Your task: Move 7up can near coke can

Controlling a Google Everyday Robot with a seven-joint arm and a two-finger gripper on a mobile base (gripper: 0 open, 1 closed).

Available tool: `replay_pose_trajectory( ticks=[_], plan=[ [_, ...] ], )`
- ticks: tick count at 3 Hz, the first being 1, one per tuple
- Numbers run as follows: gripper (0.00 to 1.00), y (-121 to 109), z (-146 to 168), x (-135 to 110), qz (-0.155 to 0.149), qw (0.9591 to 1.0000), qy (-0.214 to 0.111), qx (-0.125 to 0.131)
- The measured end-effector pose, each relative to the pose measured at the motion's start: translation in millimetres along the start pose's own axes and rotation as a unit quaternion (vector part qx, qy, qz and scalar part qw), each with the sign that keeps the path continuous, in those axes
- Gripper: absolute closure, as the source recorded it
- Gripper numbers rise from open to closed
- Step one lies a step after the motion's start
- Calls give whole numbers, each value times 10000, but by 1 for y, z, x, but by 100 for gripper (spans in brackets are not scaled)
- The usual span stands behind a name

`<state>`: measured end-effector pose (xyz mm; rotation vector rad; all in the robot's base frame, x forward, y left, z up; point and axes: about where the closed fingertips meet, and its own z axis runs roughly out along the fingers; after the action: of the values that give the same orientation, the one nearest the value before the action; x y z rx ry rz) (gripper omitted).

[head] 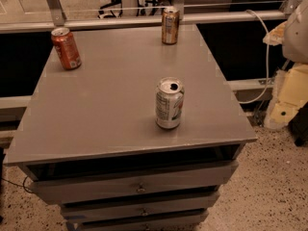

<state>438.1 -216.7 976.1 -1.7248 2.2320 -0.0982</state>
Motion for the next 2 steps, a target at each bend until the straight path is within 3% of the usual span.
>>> replay_pose_trajectory(
  ticks=[2],
  plan=[
    [0, 1, 2, -2, 67, 9999, -135, -2]
  ],
)
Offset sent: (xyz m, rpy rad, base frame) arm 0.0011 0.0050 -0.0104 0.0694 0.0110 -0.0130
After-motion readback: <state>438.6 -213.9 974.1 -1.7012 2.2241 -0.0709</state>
